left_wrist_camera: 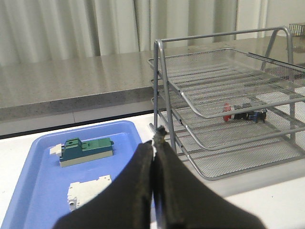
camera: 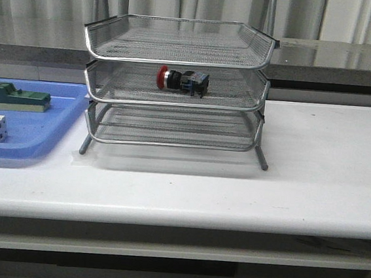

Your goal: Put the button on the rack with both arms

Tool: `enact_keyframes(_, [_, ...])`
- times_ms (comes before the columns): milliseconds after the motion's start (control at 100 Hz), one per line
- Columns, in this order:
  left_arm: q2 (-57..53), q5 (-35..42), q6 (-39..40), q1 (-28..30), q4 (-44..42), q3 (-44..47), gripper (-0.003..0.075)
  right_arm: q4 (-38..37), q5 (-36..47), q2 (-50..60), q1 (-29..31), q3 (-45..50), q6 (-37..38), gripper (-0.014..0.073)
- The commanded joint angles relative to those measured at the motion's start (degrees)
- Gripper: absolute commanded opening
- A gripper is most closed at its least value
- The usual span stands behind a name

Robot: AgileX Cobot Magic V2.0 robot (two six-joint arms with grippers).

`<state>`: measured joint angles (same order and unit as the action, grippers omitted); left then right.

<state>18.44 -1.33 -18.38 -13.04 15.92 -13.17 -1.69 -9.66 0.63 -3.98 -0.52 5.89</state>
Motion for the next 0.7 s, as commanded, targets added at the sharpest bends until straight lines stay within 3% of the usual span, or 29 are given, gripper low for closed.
enact_keyframes(0, [0.4,4.5,0.1,0.2,0.5,-1.7,-0.002,-1.0,6.2,1.0,0.6,-0.5,0.3,-0.0057])
enact_keyframes(690, [0.4,4.5,0.1,0.2,0.5,-1.7,-0.002,-1.0,9.3,1.0,0.6,1.1,0.3,-0.0057])
